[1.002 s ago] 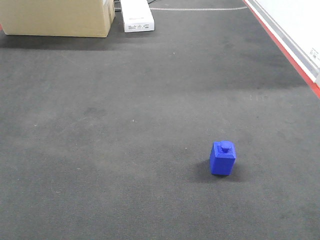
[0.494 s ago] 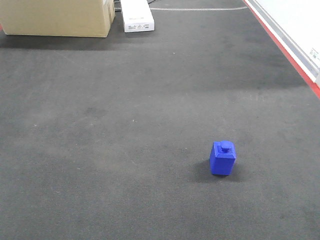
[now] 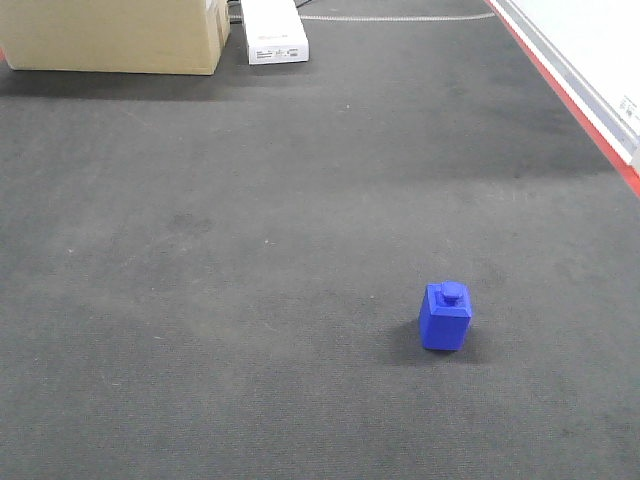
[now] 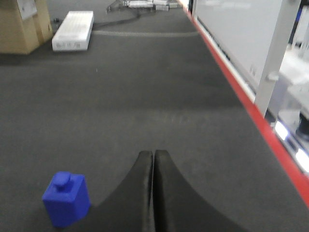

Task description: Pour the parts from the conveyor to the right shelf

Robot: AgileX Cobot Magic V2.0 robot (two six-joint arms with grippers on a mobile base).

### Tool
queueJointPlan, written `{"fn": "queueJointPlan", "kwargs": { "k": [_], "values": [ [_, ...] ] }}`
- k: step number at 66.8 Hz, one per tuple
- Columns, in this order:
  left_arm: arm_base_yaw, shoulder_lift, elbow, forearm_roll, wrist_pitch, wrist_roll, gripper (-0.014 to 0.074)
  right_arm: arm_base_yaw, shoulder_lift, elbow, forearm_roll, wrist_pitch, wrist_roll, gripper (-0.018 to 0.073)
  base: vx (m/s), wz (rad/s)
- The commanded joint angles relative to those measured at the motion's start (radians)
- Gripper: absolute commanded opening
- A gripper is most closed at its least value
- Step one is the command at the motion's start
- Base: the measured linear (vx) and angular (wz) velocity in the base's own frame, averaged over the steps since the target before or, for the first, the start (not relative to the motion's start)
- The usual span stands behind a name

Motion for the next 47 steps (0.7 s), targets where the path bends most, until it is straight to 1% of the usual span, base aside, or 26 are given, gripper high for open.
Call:
{"fn": "queueJointPlan", "kwargs": {
  "k": [1, 11, 24, 33, 47],
  "values": [
    [-0.006, -0.006, -0.02, -0.006, -0.071, -0.007, -0.0006, -0.002, 0.027, -0.034, 0.008, -0.05, 0.002, -0.0009, 0.0, 0.0],
    [-0.006, -0.006, -0.02, -0.006, -0.071, -0.007, -0.0006, -0.002, 0.032, -0.034, 0.008, -0.043, 0.003, -0.0009, 0.0, 0.0],
    [-0.006, -0.006, -0.02, -0.006, -0.071, -0.007, -0.0006, -0.002, 0.034, -0.038, 0.01, 0.046, 0.003, 0.002, 0.0, 0.0],
    [-0.006, -0.006, -0.02, -0.006, -0.071, -0.007, -0.0006, -0.001, 0.036, -0.038, 0.016, 0.074, 0.003, 0.0098, 0.0, 0.0],
    [-0.006, -0.006, -0.02, -0.006, -0.071, -0.007, -0.0006, -0.001, 0.078, -0.038, 0.045, 0.074, -0.002, 0.0318, 0.0, 0.0]
  ]
}}
